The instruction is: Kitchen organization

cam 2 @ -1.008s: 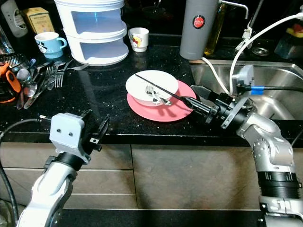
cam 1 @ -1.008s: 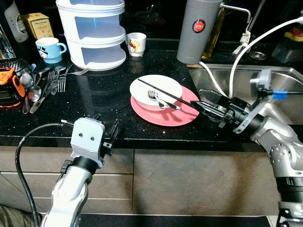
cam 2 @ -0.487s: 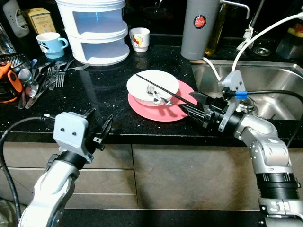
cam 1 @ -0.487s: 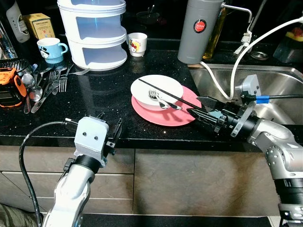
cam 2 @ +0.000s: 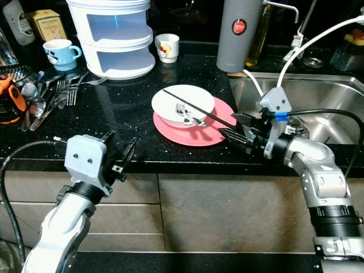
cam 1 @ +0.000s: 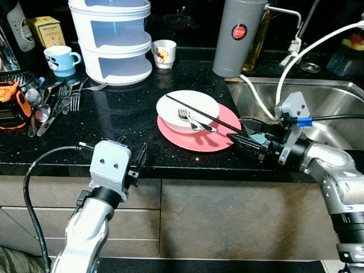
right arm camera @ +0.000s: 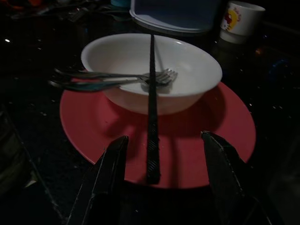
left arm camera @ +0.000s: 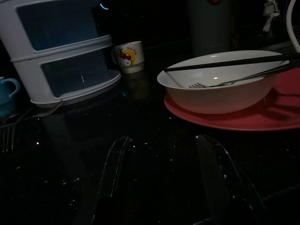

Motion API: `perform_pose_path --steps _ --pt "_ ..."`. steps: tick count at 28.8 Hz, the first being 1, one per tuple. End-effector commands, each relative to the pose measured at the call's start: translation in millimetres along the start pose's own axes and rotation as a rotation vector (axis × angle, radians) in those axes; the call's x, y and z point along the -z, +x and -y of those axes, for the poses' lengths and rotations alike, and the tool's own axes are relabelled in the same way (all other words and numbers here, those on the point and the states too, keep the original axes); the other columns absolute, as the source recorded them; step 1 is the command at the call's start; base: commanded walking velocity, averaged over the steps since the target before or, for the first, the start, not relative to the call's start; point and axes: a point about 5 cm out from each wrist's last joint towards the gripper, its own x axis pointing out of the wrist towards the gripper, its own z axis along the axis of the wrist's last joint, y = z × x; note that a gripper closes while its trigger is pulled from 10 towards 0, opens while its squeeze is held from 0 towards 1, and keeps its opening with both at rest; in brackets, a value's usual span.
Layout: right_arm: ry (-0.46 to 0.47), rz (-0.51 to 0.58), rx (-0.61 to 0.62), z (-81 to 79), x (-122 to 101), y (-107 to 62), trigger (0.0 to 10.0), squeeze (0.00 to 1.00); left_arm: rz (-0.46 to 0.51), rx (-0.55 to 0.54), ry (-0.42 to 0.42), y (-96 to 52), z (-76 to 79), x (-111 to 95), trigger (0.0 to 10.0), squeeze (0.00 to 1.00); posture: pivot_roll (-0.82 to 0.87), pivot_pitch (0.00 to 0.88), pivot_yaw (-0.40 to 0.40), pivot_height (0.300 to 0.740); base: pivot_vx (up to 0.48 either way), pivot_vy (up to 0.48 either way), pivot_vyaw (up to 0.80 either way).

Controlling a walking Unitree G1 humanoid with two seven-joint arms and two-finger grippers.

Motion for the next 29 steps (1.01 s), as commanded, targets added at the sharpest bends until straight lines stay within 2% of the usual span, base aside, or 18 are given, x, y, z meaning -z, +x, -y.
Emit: perform_pose_path --steps 1,2,3,4,5,24,29 --pt "-0.010 -0.003 0.010 1.9 0.3 0.0 10.0 0.00 -0.004 0.006 -0.005 0.5 2.1 -0.4 10.0 0.00 0.14 0.000 0.003 0.740 0.000 0.000 0.00" --pt "-0.011 -0.005 0.011 2.2 0.5 0.1 10.0 0.00 -0.004 0.006 -0.005 0.6 2.0 -0.6 10.0 0.00 0.14 0.000 0.003 0.740 0.000 0.000 0.00" --pt "-0.004 0.004 0.020 2.9 0.4 0.2 9.3 0.00 -0.004 0.005 -0.004 0.5 1.5 -0.8 10.0 0.00 0.14 0.000 0.002 0.740 0.000 0.000 0.00" --pt "0.001 0.009 0.024 3.2 0.3 0.2 9.3 0.00 -0.004 0.004 -0.004 0.4 1.2 -0.7 10.0 0.00 0.14 0.000 0.002 0.740 0.000 0.000 0.00" --pt "0.005 0.013 0.026 3.5 0.3 0.2 0.0 0.00 -0.005 0.003 -0.004 0.3 1.1 -0.7 10.0 0.00 0.14 0.000 0.002 0.740 0.000 0.000 0.00" --pt "0.008 0.036 0.032 6.2 -2.6 -0.4 0.0 0.00 -0.005 0.000 -0.014 0.2 2.4 -1.4 10.0 0.00 0.14 0.000 0.004 0.740 0.000 0.000 0.00" --pt "0.055 0.109 0.038 6.7 -7.4 -1.4 0.0 0.00 -0.003 0.002 -0.016 0.8 2.8 -2.3 10.0 0.00 0.13 0.000 0.004 0.740 0.000 0.000 0.00"
